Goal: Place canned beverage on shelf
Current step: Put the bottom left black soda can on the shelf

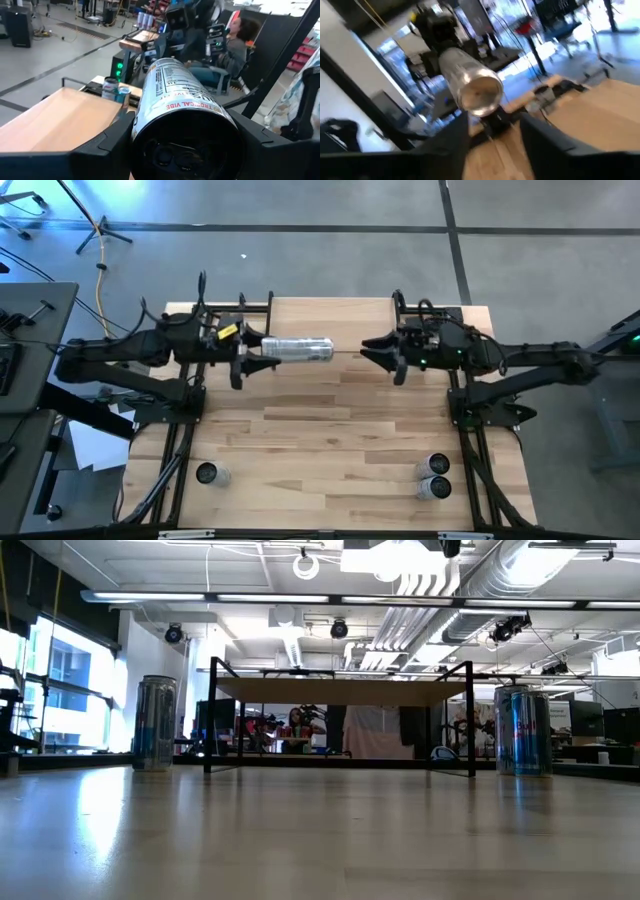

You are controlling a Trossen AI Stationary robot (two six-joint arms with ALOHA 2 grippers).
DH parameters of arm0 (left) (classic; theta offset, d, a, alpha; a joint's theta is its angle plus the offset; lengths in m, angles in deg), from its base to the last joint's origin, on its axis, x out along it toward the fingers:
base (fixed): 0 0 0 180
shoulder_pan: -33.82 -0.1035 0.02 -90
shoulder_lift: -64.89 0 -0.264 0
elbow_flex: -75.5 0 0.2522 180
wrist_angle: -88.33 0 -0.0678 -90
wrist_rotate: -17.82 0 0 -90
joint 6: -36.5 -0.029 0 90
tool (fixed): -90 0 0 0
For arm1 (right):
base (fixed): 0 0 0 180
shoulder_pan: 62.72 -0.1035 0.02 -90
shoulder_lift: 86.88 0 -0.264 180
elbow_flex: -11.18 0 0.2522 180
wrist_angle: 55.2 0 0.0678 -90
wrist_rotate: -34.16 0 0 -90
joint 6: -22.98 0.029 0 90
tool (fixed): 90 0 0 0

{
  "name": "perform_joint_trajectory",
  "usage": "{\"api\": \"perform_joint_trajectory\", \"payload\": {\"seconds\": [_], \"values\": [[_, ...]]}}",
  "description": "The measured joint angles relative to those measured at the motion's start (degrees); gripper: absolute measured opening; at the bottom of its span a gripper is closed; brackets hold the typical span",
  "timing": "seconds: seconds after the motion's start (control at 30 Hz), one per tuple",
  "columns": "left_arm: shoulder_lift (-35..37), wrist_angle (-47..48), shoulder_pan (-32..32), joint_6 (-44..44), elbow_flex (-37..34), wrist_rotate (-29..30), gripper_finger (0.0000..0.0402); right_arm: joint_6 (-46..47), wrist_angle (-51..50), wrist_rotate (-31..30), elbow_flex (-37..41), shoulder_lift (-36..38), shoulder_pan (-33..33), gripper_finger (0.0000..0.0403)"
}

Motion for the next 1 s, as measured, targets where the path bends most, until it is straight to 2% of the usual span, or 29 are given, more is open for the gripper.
{"api": "perform_joint_trajectory", "payload": {"seconds": [0.13, 0.3, 0.63, 0.7, 0.83, 1.0], "values": [[0.3, 0.1, -0.7, 0.0, 0.0, -1.5, 0.0214, -0.4, -8.9, -0.5, -7.3, -3.2, 0.0, 0.0277], [-0.2, -0.5, -0.7, 0.0, 0.0, -2.9, 0.0214, -11.3, -16.5, 6.9, -13.5, -7.3, -0.6, 0.0336], [-2.6, -0.7, -0.7, 2.6, 0.1, -2.3, 0.0214, -19.2, -20.4, 7.5, -16.8, -9.0, -0.8, 0.0346], [-3.5, 2.3, -1.5, 3.6, 2.1, -1.0, 0.0214, -19.4, -21.6, 7.2, -16.8, -8.2, -0.2, 0.0346], [-7.4, 13.8, -5.7, 3.5, 10.7, 0.8, 0.0214, -19.5, -22.9, 7.0, -16.9, -7.0, 1.2, 0.0346], [-18.2, 33.1, -12.3, 0.9, 27.5, 0.1, 0.0214, -19.5, -23.9, 7.1, -16.9, -6.5, 2.3, 0.0346]]}}
